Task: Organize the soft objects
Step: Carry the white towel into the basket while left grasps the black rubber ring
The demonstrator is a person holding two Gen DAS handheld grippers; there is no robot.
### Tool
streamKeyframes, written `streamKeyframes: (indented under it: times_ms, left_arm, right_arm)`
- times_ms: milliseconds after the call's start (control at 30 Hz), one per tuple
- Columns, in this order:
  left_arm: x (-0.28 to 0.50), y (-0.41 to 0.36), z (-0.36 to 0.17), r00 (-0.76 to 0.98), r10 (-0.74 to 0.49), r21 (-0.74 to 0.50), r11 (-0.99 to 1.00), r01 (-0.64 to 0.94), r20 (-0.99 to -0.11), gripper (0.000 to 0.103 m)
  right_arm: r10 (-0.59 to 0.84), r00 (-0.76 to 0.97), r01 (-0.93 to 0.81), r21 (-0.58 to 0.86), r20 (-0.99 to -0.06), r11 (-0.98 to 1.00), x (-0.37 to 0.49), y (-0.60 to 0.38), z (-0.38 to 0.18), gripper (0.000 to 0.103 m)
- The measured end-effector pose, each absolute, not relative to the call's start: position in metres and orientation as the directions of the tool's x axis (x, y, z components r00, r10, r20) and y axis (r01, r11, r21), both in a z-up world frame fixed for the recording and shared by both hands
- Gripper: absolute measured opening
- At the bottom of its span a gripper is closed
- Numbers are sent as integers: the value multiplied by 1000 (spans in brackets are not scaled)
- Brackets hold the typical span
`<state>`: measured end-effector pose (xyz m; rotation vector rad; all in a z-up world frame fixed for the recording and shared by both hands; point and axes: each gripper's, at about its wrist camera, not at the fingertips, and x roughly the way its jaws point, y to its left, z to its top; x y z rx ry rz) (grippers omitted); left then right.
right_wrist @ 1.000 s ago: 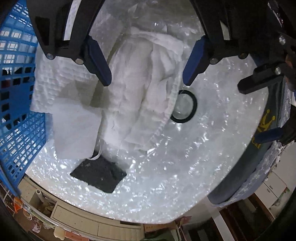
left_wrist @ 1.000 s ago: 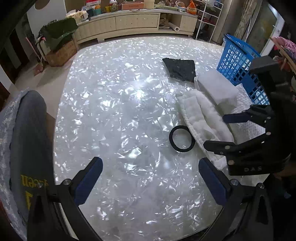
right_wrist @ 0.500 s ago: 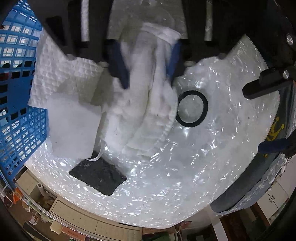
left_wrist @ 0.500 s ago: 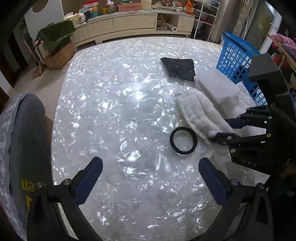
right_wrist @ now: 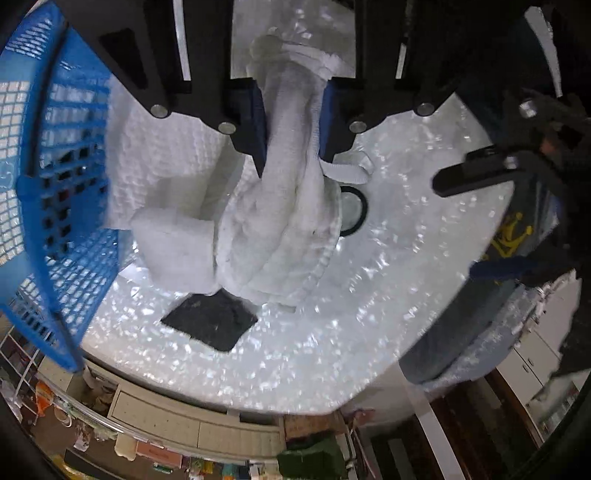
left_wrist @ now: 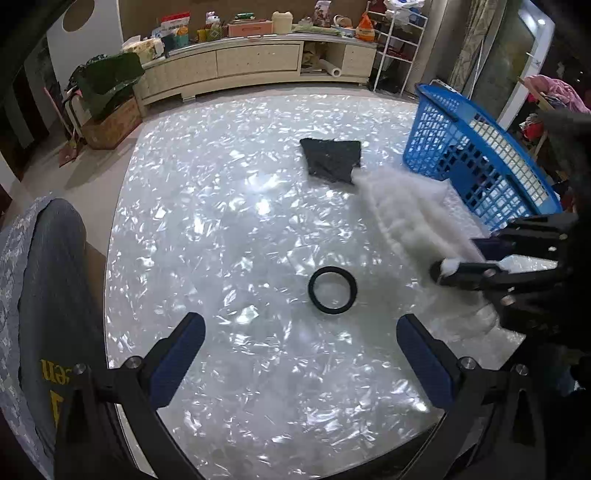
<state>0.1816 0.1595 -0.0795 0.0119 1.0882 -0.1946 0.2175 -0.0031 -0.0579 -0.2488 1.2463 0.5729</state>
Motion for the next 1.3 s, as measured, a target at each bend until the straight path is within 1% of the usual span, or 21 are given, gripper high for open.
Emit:
streamKeyframes:
  times_ms: [133, 400, 533, 700, 933, 1100, 1300]
  left_arm:
    - [179, 154, -72, 445, -194, -117, 974, 194, -874, 103]
    - [178, 148, -63, 459, -186, -102, 974, 203, -869, 103]
    - [182, 149, -65, 453, -204, -122, 971, 204, -868, 103]
    - [188, 146, -72, 437, -194, -106, 970, 218, -878, 103]
    - [199, 142, -87, 398, -197, -111, 967, 230, -896, 103]
    - [208, 137, -103, 365, -207, -106, 955, 277, -908, 103]
    - [224, 131, -124, 328, -189, -81, 945, 316, -926, 103]
  right_arm:
    - [298, 242, -534, 130, -923, 836, 208, -22, -27, 23]
    - [325, 308, -509, 134, -894, 850, 208, -43, 12, 23]
    - [344, 335, -508, 139, -877, 850, 207, -60, 31, 23]
    - [354, 372, -495, 140, -858, 858, 212, -78, 51, 23]
    - [334, 400, -459, 129, -853, 879, 221, -104, 56, 23]
    - [315, 408, -437, 120, -857, 892, 227, -119, 55, 23]
    - [295, 420, -407, 113, -858, 906, 230, -132, 55, 24]
